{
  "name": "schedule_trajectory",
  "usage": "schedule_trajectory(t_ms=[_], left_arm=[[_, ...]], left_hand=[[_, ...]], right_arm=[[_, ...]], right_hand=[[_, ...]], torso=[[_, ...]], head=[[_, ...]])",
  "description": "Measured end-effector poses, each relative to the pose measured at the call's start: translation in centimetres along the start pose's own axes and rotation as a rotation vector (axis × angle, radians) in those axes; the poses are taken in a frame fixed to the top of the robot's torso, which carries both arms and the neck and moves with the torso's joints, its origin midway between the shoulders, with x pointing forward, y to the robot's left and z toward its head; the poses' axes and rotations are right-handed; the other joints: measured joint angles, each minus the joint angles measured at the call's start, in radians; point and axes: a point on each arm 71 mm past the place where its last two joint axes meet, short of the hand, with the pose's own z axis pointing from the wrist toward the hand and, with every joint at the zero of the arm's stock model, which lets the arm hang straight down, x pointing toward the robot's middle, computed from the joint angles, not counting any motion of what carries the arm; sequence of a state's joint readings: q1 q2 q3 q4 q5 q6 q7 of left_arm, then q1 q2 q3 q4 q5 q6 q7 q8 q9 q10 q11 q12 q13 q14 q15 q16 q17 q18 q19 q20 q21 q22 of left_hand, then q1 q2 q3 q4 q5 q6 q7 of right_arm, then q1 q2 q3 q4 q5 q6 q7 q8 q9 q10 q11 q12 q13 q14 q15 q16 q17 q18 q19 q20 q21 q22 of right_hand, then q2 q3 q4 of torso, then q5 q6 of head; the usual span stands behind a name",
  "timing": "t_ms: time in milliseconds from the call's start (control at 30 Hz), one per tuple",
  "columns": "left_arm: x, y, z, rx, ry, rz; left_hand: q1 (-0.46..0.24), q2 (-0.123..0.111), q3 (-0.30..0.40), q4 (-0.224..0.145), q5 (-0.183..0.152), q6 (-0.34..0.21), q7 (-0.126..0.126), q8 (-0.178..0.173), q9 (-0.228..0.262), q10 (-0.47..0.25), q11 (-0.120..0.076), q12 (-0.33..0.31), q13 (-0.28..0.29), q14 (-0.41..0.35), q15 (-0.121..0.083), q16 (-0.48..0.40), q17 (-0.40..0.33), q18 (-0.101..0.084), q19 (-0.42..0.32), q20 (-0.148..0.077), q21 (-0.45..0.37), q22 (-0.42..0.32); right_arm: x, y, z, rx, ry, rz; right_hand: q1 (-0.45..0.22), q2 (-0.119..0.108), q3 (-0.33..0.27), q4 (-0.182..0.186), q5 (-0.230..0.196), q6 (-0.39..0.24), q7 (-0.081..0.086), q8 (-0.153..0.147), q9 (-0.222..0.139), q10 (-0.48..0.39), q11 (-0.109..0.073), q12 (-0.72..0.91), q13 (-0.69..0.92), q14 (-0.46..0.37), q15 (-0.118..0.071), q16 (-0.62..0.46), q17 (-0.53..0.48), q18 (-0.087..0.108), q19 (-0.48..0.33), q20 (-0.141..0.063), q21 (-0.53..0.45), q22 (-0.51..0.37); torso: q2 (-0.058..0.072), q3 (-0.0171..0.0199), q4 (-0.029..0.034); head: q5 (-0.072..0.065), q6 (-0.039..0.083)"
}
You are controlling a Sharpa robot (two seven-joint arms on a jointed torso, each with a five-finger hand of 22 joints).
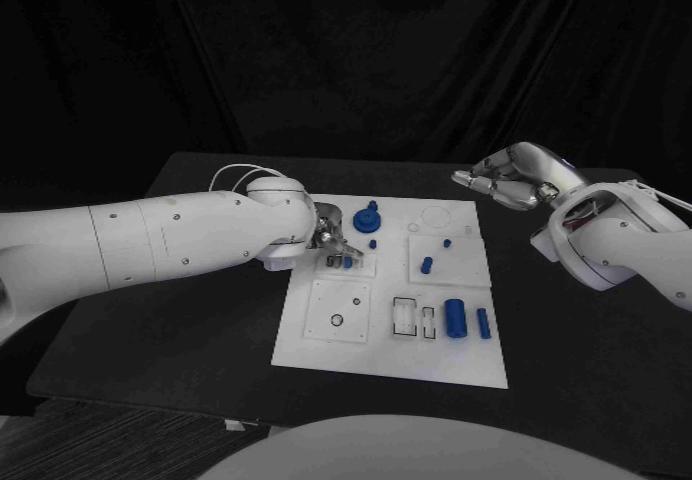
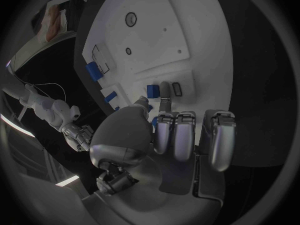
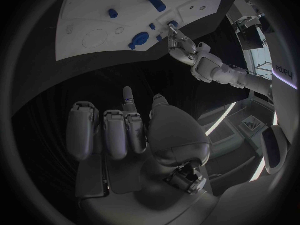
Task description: Assemble the parts on the task board
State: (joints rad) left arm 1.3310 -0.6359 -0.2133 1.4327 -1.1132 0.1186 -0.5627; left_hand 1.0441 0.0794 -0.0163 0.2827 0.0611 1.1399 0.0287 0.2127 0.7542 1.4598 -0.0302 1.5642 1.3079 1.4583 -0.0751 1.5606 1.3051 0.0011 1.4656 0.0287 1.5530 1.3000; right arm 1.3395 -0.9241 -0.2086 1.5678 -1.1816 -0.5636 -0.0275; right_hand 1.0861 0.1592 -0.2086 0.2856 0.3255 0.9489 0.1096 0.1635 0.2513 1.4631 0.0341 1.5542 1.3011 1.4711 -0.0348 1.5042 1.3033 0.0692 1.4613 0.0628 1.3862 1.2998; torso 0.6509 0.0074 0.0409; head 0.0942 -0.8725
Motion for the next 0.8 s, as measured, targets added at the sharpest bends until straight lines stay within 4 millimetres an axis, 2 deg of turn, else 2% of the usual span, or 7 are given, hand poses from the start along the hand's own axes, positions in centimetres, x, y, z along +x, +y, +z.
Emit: schedule_trajectory(t_ms=[100,133,267,333,567,633,800], left_arm=[[0.1,-0.1,-0.4,0.017,-0.026,-0.013],[0.1,-0.1,-0.5,0.022,-0.035,-0.017],[0.0,0.1,-1.0,0.042,-0.079,-0.031],[0.0,0.3,-1.3,0.05,-0.1,-0.038],[0.2,1.1,-2.4,0.08,-0.17,-0.072],[0.4,1.2,-2.6,0.083,-0.18,-0.076],[0.9,1.6,-2.8,0.081,-0.183,-0.077]], left_hand=[[-0.018,-0.016,0.0,0.0,0.0,-0.002,0.001,0.0,0.001,0.0,0.0,0.0,0.0,0.0,0.0,0.0,0.0,0.0,0.0,0.0,0.0,0.0],[-0.032,-0.006,0.0,0.0,0.0,-0.007,0.007,-0.001,0.001,0.0,0.0,0.0,0.0,0.0,0.0,0.0,0.0,0.0,0.0,0.0,0.0,0.0],[-0.046,-0.001,-0.001,0.0,0.0,-0.032,0.014,-0.022,0.021,0.003,0.003,0.0,0.0,0.0,0.0,0.0,0.0,0.0,0.0,0.0,0.0,0.0],[-0.062,-0.004,-0.071,0.001,0.0,-0.048,0.019,-0.022,0.03,0.003,0.004,0.0,0.0,0.0,0.0,0.0,0.0,0.0,0.0,0.0,0.0,0.0],[-0.07,0.004,-0.071,0.001,0.0,-0.099,0.03,-0.022,0.081,0.011,0.012,0.0,0.0,0.005,0.005,0.0,0.0,0.0,-0.01,0.011,0.0,0.0],[-0.002,0.014,-0.086,-0.014,0.014,-0.13,0.035,-0.021,0.113,0.0,0.019,0.0,0.0,0.01,0.011,0.0,0.0,0.0,-0.01,0.011,-0.001,0.0],[0.018,0.012,-0.086,-0.014,0.038,-0.144,0.036,-0.021,0.131,0.001,0.02,0.0,0.0,0.01,0.011,0.0,0.0,0.0,-0.002,0.02,-0.001,0.0]], right_arm=[[0.0,-0.1,0.0,0.002,-0.001,-0.001],[-0.1,-0.1,-0.1,0.003,-0.001,-0.001],[-0.1,-0.2,-0.1,0.006,-0.001,-0.001],[-0.1,-0.3,-0.2,0.007,-0.001,-0.001],[0.2,-0.7,-0.5,0.017,0.005,0.001],[0.4,-0.7,-0.6,0.02,0.008,0.002],[0.5,-0.9,-0.7,0.024,0.011,0.003]], right_hand=[[0.0,0.0,0.0,0.0,0.0,0.0,0.0,0.0,0.0,0.0,0.0,0.0,0.0,0.0,0.0,0.0,0.0,0.0,0.0,0.0,0.0,0.0],[0.0,0.0,0.0,0.0,0.0,0.0,0.0,0.0,0.0,0.0,0.0,0.0,0.0,0.0,0.0,0.0,0.0,0.0,0.0,0.0,0.0,0.0],[0.0,0.0,0.0,0.0,0.0,0.0,0.0,0.0,0.0,0.0,0.0,0.0,0.0,0.0,0.0,0.0,0.0,0.0,0.0,0.0,0.0,0.0],[0.0,0.0,0.0,0.0,0.0,0.0,0.0,0.0,0.0,0.0,0.0,0.0,0.0,0.0,0.0,0.0,0.0,0.0,0.0,0.0,0.0,0.0],[0.0,0.0,0.0,0.0,0.0,0.0,0.0,0.0,0.0,0.0,0.0,0.0,0.0,0.0,0.0,0.0,0.0,0.0,0.0,0.0,0.0,0.0],[0.0,0.0,0.0,0.0,0.0,0.0,0.0,0.0,0.0,0.0,0.0,0.0,0.0,0.0,0.0,0.0,0.0,0.0,0.0,0.0,0.0,0.0],[0.0,0.0,0.0,0.0,0.0,0.0,0.0,0.0,0.0,0.0,0.0,0.0,0.0,0.0,0.0,0.0,0.0,0.0,0.0,0.0,0.0,0.0]], torso=[[0.0,-0.0001,0.0],[0.0,-0.0001,0.0],[0.0,-0.0002,0.0],[0.0,-0.0003,0.0],[0.0,-0.0003,0.0001],[0.0,-0.0003,0.0],[0.0,-0.0002,0.0]], head=[[-0.001,0.0],[-0.001,0.0],[-0.001,0.0],[0.001,0.0],[0.007,0.0],[0.009,0.0],[0.013,0.0]])
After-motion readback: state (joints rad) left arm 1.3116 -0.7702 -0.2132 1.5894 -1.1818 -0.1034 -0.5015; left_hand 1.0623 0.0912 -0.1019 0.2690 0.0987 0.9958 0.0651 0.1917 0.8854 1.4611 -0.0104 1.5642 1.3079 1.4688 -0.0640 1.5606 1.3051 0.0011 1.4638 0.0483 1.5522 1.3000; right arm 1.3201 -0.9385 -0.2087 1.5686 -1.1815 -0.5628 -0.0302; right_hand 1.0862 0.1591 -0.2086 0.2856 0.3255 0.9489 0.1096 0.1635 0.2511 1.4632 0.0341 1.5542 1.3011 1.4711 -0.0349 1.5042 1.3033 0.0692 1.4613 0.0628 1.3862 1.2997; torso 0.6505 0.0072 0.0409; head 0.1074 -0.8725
